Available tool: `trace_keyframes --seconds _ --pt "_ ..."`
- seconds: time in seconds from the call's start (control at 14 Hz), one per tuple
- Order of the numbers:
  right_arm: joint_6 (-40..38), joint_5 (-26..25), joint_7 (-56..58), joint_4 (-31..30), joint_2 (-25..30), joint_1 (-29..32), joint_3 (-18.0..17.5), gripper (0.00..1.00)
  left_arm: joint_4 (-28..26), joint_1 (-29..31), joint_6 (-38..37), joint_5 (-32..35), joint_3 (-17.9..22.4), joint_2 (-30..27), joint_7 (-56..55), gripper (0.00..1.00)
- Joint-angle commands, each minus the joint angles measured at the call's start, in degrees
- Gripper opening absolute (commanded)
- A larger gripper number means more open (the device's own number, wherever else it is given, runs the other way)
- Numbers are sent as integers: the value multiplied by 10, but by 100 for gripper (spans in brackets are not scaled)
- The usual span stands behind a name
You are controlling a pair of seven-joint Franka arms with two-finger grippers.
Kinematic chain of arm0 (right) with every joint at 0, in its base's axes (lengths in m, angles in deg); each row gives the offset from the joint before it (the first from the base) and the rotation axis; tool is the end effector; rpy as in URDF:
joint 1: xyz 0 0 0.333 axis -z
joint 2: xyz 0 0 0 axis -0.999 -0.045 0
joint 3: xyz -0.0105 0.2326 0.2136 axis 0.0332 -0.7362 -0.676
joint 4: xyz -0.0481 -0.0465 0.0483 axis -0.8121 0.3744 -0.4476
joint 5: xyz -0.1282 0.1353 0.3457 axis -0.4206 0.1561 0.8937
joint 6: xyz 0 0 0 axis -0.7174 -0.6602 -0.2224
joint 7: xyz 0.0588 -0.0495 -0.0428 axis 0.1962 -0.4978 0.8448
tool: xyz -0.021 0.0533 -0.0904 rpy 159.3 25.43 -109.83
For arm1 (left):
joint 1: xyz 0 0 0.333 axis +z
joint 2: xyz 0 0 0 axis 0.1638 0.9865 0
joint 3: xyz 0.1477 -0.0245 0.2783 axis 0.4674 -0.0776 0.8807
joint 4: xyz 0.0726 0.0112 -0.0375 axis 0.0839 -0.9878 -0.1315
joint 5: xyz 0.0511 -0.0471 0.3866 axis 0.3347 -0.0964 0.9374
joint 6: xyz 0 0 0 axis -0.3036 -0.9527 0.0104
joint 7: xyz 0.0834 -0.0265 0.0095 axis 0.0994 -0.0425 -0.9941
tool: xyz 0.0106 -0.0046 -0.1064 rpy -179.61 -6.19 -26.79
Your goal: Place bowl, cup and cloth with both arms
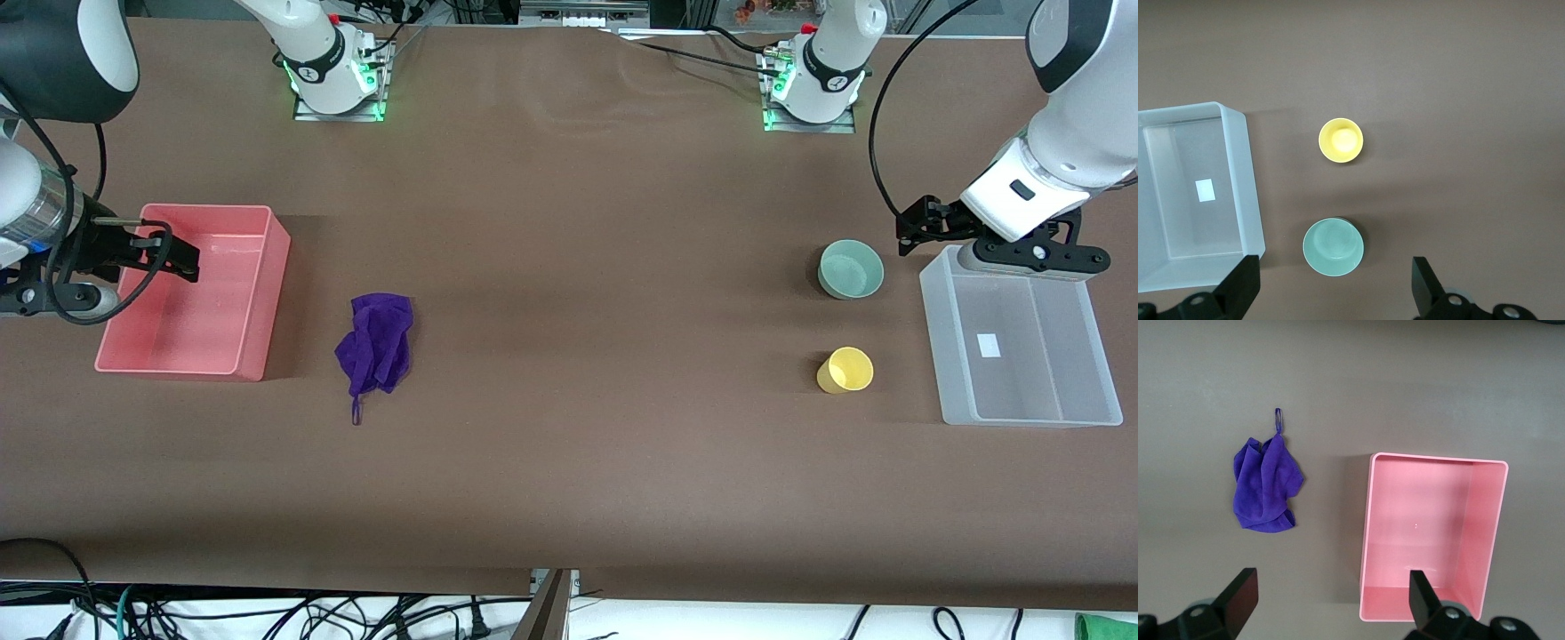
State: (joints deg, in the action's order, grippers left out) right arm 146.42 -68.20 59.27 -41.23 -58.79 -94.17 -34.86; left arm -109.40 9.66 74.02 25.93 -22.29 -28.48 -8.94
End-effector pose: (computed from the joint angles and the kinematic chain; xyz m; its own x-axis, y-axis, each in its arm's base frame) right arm 0.6149 0.0405 0.5622 0.9982 0.0440 -0.0408 0.0472 -0.9957 0.0793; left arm 0.5589 -0.0550 0.5507 0.9936 -0.1131 -0.0052 -0.1133 -0.9929 -0.0350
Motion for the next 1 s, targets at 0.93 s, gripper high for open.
trace_keyframes --seconds 0.93 --pt "-20 -6 6 4 12 -5 -3 100 9 53 -30 -2 6 119 145 100"
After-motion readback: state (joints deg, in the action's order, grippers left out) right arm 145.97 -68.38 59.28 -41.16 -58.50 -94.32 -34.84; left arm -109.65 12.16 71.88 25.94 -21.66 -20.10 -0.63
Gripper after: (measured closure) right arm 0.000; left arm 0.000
